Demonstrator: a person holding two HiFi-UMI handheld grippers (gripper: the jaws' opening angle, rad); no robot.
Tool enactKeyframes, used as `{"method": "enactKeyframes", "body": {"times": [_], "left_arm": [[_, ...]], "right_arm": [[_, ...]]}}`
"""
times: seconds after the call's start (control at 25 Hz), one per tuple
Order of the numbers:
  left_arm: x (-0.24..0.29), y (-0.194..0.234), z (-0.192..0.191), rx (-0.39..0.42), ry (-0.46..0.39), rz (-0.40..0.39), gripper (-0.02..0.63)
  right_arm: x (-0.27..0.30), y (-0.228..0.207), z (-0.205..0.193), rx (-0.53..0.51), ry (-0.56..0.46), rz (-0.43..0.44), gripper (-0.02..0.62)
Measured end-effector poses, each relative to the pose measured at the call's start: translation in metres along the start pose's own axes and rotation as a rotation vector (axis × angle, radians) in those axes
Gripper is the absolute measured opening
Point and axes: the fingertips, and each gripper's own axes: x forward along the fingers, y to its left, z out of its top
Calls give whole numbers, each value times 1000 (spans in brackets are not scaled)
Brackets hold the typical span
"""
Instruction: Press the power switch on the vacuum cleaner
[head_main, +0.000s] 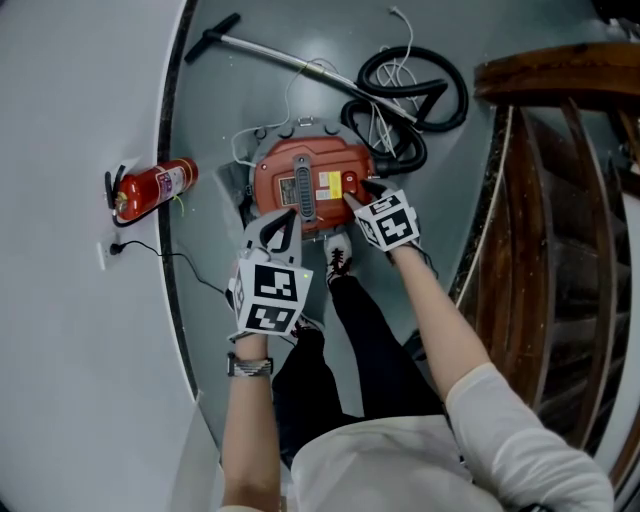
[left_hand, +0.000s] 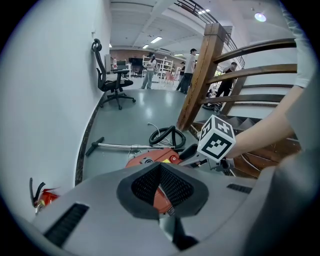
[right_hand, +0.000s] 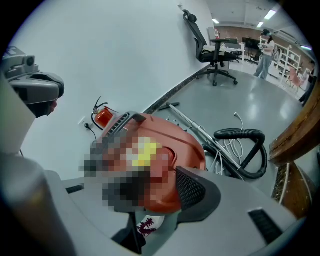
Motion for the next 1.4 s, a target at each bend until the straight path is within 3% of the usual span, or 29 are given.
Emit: {"method": "enactKeyframes", "body": {"times": [0.48,1.12,1.4], "left_arm": [[5,-7,-2,-1,-5,-17,-3],[2,-8,-3,-21,-6,-24,-3],[-9,-12,-13,-4,-13,-24,-3]], "right_arm": [[1,0,-2,-48,-12,-57,175],[3,0,-1,-45,-8,-43,175],[-4,-3,6,-168,29,-64,173]]}}
